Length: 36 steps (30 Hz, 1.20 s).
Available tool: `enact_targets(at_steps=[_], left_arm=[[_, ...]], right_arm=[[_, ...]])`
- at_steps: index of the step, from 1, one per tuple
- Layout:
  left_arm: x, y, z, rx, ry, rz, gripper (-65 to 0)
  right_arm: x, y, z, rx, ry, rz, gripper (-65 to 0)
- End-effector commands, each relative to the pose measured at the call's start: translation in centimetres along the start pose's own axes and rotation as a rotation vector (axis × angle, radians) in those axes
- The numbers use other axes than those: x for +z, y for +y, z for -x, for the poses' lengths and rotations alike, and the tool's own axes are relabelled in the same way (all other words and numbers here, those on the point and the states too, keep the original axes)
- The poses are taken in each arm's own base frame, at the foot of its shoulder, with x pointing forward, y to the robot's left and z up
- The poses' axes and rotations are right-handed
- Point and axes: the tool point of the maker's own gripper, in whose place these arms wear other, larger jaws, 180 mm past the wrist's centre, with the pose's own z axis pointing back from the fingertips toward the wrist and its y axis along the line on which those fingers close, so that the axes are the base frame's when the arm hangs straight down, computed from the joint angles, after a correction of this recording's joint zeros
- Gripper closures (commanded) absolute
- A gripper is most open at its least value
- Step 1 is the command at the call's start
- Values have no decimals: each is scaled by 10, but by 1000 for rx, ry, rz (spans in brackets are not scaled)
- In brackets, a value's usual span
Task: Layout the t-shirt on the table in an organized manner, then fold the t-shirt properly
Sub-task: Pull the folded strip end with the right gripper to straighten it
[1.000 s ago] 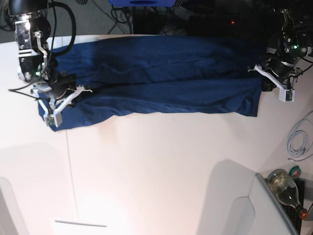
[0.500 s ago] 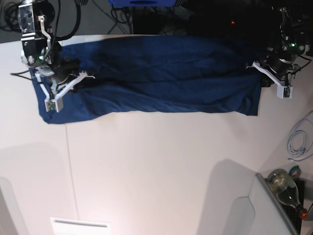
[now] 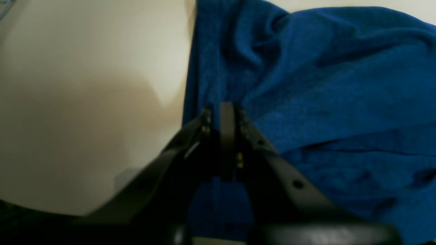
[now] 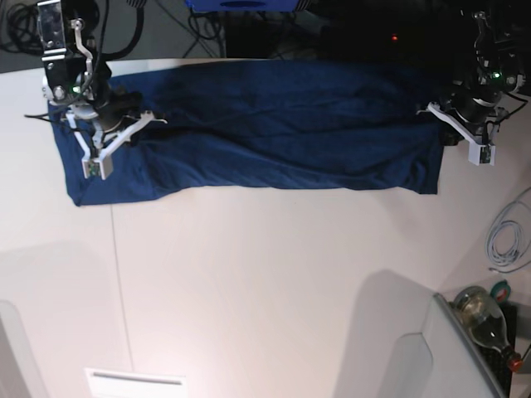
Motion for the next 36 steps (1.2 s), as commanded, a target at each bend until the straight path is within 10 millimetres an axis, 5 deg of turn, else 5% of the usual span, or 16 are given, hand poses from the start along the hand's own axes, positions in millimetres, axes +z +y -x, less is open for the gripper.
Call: enact_targets(at_steps=[1, 18, 23, 36], left_arm=[[4, 6, -5, -14, -19, -8, 0], [-5, 15, 14, 17, 36, -23, 0], [-7, 24, 8, 2, 33, -34, 0], [-6, 18, 6, -55, 33, -57, 0]], right_arm=[[2, -2, -12, 4, -38, 2, 0], [2, -4, -13, 7, -40, 6, 0], [5, -21, -19, -25, -57, 44, 0], [5, -17, -16, -22, -47, 35, -2]])
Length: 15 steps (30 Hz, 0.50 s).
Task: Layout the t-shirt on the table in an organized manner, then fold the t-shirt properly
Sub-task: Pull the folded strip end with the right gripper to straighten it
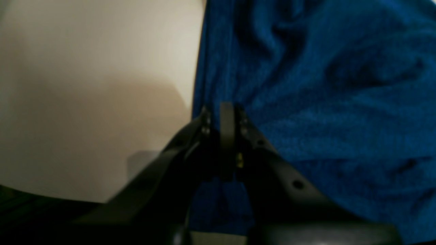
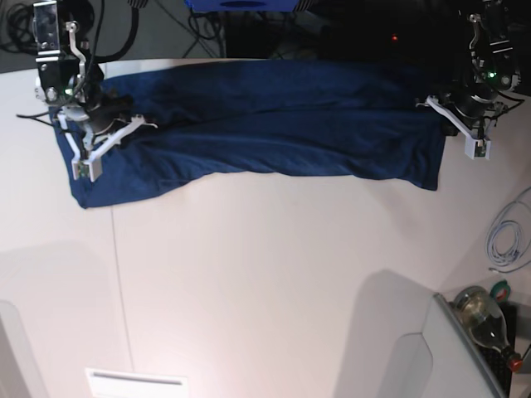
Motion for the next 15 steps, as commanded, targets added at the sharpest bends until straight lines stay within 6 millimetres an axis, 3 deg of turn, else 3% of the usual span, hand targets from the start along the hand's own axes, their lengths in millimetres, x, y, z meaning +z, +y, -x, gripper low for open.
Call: enact_targets(at_steps=[1, 4, 8, 11, 13, 15], left_arm=[[4, 7, -11, -16, -33, -14, 0], [6, 6, -15, -22, -41, -14, 0], [7, 7, -17, -16, -49, -16, 0], [8, 9, -21, -13, -59, -20, -225], [8, 8, -24, -14, -68, -20, -362], [10, 7, -29, -19, -82, -19, -453]], right_arm=[[2, 0, -11, 0, -33, -3, -3], [3, 1, -12, -1, -37, -6, -69], [8, 9, -21, -15, -72, -21, -270], [13, -5, -37, -74, -123, 12, -305], [13, -15, -64, -126, -185, 36, -305], [8, -25, -82, -155, -214, 51, -305]])
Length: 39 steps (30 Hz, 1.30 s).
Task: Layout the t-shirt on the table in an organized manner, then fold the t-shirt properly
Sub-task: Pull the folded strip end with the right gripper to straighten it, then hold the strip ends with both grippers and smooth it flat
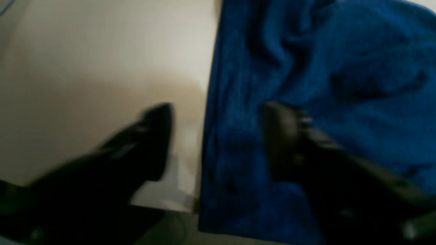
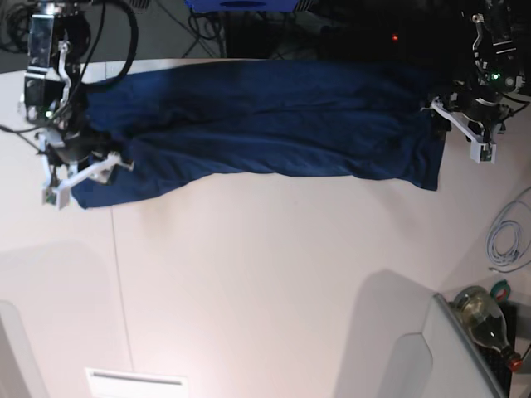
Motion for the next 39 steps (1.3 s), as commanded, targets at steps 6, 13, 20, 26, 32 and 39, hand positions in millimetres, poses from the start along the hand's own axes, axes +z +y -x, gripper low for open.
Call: enact_targets(at_steps=[6, 13, 20, 26, 32, 39], left_arm=[[31, 27, -47, 61, -176, -100, -311], [-1, -10, -18, 109, -88, -10, 0], [-27, -8, 17, 186, 18, -3, 0], [-37, -8, 0, 124, 9, -27, 0], [-48, -10, -18, 91, -5, -49, 0], [-28, -3, -54, 54, -106, -75, 0]], right_arm=[[-40, -10, -49, 5, -27, 12, -32], [-73, -22, -33, -20, 84, 43, -8], [-84, -51, -18, -37, 93, 106, -8], [-86, -69, -18, -41, 56, 148, -8], [-83, -83, -28, -71, 11, 224, -8], [-63, -63, -62, -27, -110, 164, -8]])
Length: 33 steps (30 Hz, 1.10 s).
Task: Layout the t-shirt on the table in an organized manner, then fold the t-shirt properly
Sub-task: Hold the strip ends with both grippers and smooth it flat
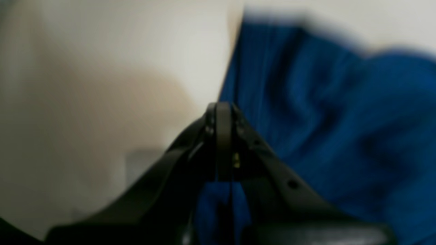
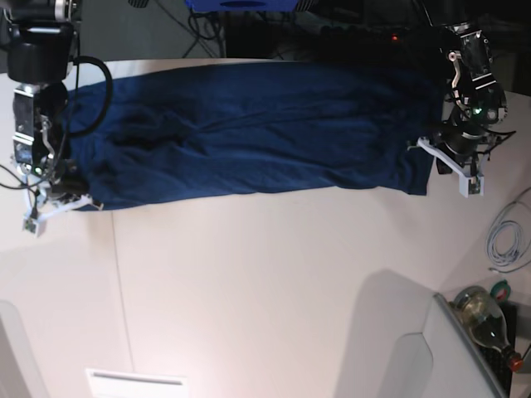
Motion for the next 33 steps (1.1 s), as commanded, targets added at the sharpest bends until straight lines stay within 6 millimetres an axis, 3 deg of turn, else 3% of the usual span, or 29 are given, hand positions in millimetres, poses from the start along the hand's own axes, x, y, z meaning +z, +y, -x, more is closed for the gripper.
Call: enact_targets(at_steps=[1, 4, 7, 10, 15, 19, 26, 29, 31, 33], left_arm=[[9, 8, -15, -27, -50, -19, 0], [27, -3, -14, -39, -76, 6, 0], [29, -15, 1, 23, -58, 55, 0], [15, -24, 33, 42, 29, 86, 0], [-7, -23, 44, 85, 84, 90, 0], [-19, -19, 37, 89, 87, 89, 0], [-30, -13, 21, 101, 73, 84, 0], [-27, -12, 8, 97, 40, 82, 0], [-20, -10, -11, 81, -12, 76, 0], [-10, -7, -14, 55, -32, 68, 0]], right_arm=[[11, 9, -39, 15, -115, -34, -8], [35, 16, -40, 43, -140, -62, -8], [46, 15, -19, 58, -82, -68, -8], [40, 11, 8, 45, -17, -55, -8], [19, 0, 32, 23, 76, -20, -8], [5, -12, 35, 14, 119, 12, -8], [-13, -11, 26, -6, 108, 24, -6], [-14, -10, 23, -11, 102, 24, -6], [-13, -11, 24, -10, 103, 24, -6], [-12, -13, 27, -10, 108, 27, -6]])
